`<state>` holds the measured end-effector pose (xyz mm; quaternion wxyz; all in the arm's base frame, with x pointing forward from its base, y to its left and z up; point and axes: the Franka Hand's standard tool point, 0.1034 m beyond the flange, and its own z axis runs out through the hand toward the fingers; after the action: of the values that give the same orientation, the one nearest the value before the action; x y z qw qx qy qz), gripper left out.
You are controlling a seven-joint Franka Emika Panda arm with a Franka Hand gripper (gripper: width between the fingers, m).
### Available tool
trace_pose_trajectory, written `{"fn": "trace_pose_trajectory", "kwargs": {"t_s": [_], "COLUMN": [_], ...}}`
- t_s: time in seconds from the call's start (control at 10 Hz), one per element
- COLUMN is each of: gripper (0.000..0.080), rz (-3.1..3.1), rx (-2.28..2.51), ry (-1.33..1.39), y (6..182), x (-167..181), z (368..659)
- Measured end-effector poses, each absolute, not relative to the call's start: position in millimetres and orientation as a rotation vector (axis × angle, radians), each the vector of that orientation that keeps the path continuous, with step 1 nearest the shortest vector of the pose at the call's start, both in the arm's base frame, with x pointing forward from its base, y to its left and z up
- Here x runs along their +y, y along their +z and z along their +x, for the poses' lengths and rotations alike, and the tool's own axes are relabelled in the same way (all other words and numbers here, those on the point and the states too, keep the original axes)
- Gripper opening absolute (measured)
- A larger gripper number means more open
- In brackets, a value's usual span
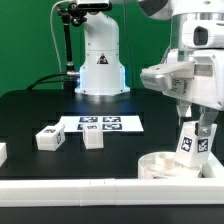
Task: Assemble stool
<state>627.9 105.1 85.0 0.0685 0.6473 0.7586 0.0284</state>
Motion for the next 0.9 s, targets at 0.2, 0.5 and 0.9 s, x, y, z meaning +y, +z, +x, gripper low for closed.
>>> {"fn": "trace_pose_trajectory", "kwargs": {"t_s": [0.2,0.5,0.9], "gripper": [0.0338,0.0338,0.0339], "rz": [1.961,2.155,2.575], "rx": [2.275,2.108,1.661], "ry": [0.087,0.101,0.107], "y": [84.9,84.6,83.7], "x": [104.8,104.5,97.9], "z": [627.9,627.2,625.5]}}
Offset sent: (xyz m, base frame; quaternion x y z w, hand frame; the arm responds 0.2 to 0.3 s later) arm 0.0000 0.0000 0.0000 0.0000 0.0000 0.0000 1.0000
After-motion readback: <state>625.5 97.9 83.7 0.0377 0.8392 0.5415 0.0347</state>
